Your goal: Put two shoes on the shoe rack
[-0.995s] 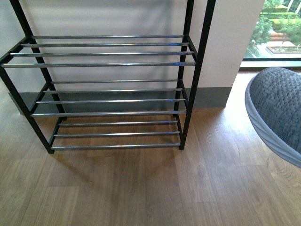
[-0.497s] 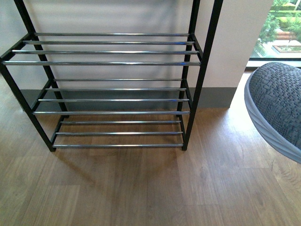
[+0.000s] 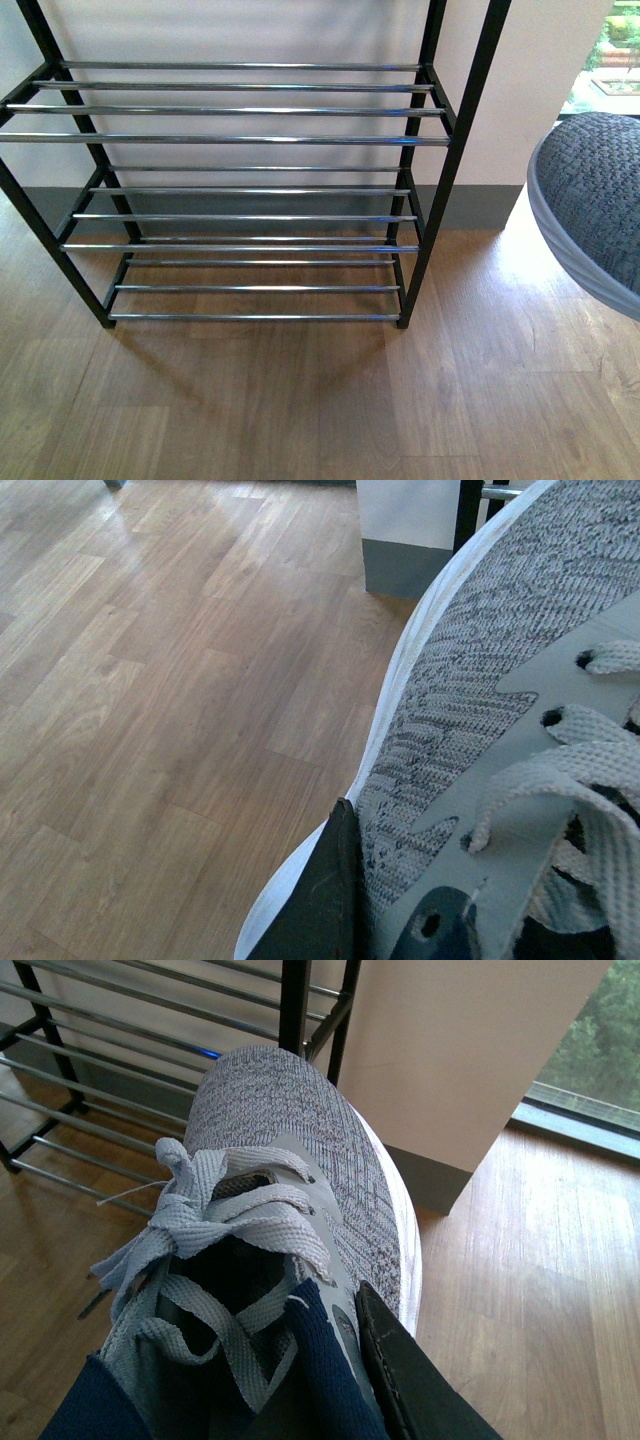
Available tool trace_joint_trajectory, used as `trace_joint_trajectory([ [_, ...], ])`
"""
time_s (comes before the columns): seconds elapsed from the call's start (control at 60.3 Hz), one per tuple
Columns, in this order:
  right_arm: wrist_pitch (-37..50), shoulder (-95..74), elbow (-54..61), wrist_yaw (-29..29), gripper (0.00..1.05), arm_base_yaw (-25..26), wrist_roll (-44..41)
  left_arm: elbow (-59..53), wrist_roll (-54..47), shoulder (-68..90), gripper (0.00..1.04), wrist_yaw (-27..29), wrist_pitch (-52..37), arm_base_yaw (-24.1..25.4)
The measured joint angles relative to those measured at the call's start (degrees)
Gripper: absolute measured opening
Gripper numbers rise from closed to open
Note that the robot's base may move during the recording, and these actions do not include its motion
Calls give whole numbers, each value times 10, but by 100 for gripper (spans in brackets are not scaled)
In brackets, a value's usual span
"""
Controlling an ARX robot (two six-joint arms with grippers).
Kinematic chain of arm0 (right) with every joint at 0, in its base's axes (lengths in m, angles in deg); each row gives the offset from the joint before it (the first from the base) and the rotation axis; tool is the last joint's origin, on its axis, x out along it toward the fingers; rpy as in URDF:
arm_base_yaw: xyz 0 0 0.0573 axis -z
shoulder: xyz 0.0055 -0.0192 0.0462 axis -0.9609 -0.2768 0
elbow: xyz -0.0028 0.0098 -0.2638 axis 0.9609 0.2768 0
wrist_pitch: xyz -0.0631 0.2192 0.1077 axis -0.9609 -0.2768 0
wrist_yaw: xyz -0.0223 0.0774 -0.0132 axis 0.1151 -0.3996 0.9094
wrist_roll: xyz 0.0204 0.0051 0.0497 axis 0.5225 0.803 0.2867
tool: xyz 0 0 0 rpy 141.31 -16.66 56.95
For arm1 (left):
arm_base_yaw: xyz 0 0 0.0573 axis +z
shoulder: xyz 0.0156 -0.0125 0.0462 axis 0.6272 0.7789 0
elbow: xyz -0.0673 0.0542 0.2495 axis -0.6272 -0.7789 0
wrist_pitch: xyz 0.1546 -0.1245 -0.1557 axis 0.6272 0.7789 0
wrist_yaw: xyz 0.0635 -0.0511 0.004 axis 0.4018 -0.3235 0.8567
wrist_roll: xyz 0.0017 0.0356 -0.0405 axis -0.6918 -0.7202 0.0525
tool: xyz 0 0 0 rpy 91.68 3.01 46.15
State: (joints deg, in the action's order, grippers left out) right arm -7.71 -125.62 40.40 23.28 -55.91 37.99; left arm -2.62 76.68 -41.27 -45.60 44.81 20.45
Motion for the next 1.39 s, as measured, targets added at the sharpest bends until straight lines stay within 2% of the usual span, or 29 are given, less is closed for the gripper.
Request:
trace_joint_trajectory([
  [1.393,0,0,-1,-4,1,0,0,-4,0,0,2,3,0,1],
])
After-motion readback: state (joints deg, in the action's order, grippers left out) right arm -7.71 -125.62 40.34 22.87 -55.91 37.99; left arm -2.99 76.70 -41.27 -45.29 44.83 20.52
